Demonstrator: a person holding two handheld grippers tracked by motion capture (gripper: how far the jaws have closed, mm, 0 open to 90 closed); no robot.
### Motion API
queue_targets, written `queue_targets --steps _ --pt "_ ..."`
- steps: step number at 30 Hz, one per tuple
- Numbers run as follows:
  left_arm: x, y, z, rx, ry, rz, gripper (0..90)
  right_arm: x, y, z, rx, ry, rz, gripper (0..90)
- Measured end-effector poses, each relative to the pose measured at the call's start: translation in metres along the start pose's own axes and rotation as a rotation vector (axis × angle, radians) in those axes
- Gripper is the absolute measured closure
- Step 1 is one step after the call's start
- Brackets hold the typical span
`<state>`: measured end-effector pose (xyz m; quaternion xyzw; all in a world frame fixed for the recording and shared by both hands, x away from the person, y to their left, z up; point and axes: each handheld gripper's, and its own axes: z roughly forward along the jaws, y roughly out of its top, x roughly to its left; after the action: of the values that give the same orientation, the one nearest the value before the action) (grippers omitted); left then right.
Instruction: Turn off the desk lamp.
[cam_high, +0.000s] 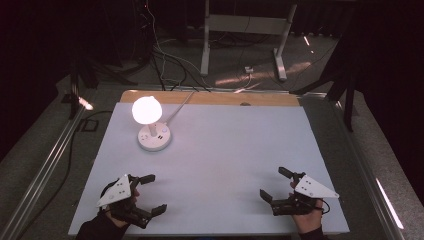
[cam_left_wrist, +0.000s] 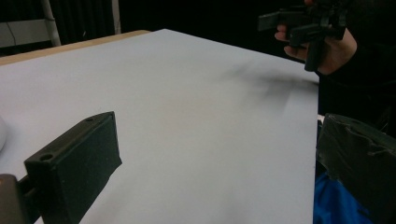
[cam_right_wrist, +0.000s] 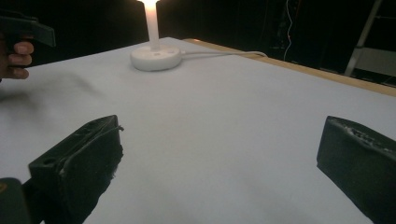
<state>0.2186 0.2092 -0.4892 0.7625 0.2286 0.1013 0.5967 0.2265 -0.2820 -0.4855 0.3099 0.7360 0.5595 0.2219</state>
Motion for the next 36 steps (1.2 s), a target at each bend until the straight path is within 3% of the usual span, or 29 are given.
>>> queue_targets --steps 12,16,21,36 --pt "0.001 0.017 0.001 0.012 -0.023 -0.033 0.3 -0.001 0.001 -0.001 -0.011 -0.011 0.016 0.0" --pt "0.001 0.024 0.001 0.041 -0.024 -0.018 0.3 -0.001 0.001 0.000 -0.010 -0.009 0.018 0.0" --pt "0.004 0.036 0.000 0.034 -0.028 -0.014 0.4 -0.001 0.001 -0.001 -0.013 -0.009 0.018 0.0" --pt "0.025 0.060 -0.003 0.030 0.038 -0.006 0.4 -0.002 0.002 -0.002 -0.020 -0.008 0.028 0.0"
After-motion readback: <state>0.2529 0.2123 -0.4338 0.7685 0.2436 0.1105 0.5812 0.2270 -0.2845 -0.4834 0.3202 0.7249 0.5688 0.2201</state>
